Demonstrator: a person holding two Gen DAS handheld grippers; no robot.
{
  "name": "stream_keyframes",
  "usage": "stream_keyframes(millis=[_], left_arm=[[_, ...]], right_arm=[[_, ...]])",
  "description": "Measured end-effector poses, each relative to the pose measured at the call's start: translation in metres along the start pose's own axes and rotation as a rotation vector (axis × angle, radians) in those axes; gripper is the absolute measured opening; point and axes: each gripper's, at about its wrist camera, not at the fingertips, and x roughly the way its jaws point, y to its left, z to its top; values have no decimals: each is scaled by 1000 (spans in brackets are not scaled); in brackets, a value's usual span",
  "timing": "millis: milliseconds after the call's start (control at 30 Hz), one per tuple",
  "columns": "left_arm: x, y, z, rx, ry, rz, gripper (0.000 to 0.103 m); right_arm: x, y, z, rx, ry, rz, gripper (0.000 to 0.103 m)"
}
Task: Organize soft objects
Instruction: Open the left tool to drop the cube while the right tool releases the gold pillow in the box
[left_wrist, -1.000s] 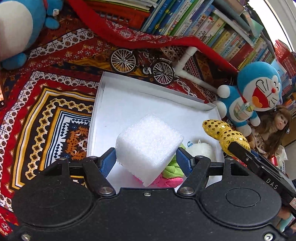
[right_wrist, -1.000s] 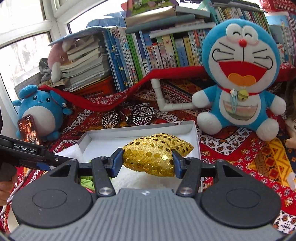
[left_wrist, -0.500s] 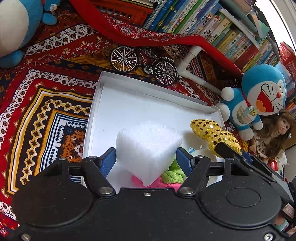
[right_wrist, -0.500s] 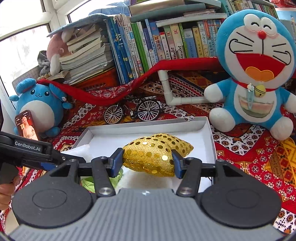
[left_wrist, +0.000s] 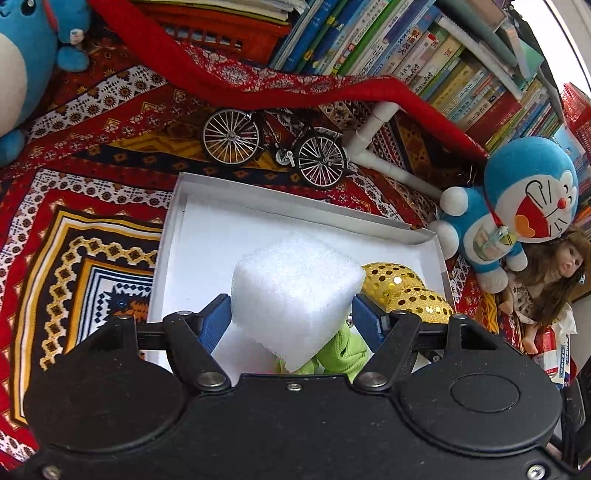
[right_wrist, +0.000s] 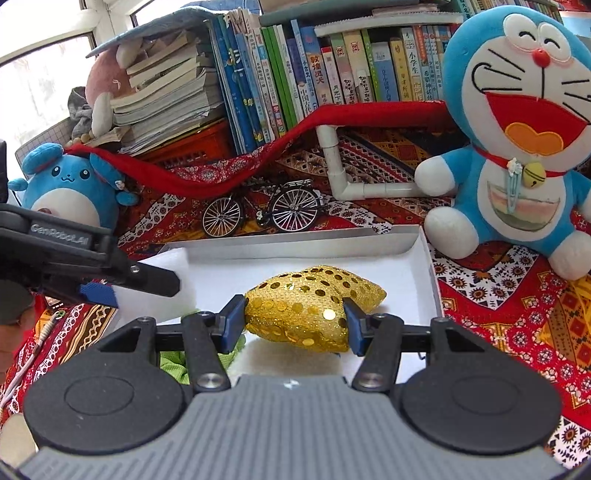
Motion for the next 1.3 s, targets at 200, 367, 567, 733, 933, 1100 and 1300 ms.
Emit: stream_keyframes(millis=[200, 367, 567, 733, 933, 1100, 1300], left_arm=[[12, 5, 2, -21, 15, 9, 69], [16, 11, 1, -35, 24, 10, 69], [14, 14, 2, -37, 26, 15, 71], [17, 16, 0, -45, 36, 9, 76], [15, 15, -3, -39, 39, 8, 81], [8, 15, -6, -33, 33, 10, 82], [-5, 15, -8, -38, 12, 2, 83]], right_arm=[[7, 3, 0, -11, 7, 3, 60], [13, 2, -2, -9, 15, -2, 61], [22, -2, -5, 5, 26, -10, 62], [26, -4, -7, 18, 35, -6, 66], [21, -6, -7, 37, 29, 7, 79], [10, -4, -7, 28, 15, 10, 82], [-6, 2, -7, -2, -9, 5, 85]])
